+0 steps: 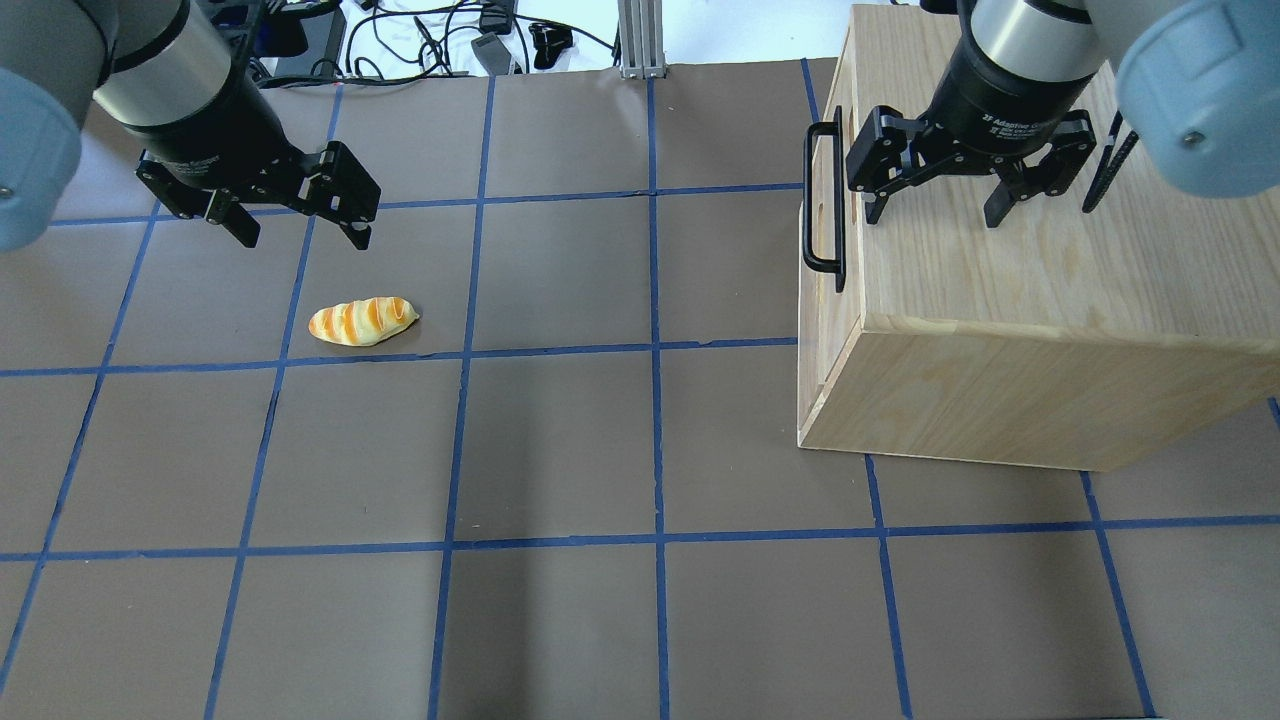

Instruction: Open upper drawer

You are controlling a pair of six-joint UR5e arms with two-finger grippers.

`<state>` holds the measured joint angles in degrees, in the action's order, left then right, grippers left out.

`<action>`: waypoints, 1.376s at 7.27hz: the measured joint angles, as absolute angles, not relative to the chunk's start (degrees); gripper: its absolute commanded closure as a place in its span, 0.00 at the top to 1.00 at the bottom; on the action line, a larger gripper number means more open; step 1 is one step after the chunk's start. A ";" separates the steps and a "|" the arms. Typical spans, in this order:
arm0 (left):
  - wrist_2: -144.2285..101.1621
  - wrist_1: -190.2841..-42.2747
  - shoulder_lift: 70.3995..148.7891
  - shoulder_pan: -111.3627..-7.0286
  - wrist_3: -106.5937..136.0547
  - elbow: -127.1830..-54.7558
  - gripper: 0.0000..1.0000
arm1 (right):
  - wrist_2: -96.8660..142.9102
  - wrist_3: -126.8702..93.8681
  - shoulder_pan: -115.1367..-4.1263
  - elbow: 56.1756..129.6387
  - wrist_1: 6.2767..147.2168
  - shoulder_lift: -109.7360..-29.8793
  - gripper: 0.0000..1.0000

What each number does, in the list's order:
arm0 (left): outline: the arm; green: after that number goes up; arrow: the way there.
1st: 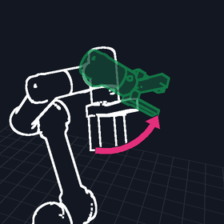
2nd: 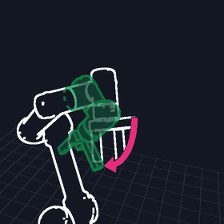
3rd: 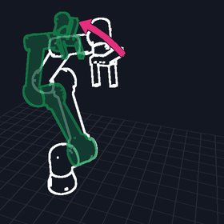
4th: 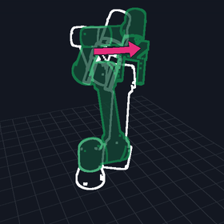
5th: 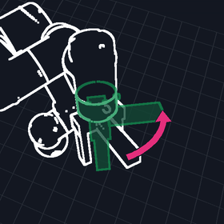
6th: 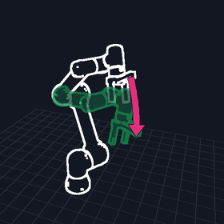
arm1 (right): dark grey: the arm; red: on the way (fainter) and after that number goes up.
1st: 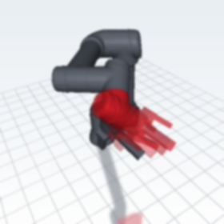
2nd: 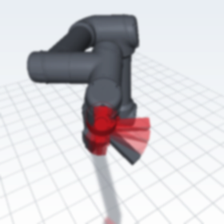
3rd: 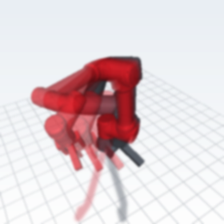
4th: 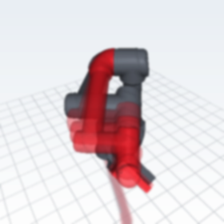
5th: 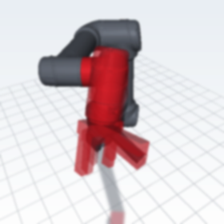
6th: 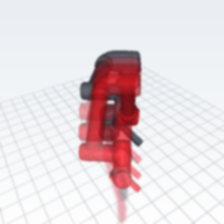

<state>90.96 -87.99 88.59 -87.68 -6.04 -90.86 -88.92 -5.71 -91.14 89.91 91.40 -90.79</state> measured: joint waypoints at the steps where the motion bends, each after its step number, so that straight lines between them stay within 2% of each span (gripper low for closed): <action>1: 90.97 -87.98 88.59 -87.58 -6.02 -90.86 1.00 | -88.92 -5.71 -91.14 89.91 91.41 -90.79 1.00; 10: 86.99 -88.65 88.93 -87.19 -5.77 -89.78 1.00 | -88.94 -5.71 -91.14 89.91 91.41 -90.79 1.00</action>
<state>86.99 -88.65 88.93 -87.19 -5.77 -89.78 -88.94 -5.71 -91.14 89.91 91.41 -90.79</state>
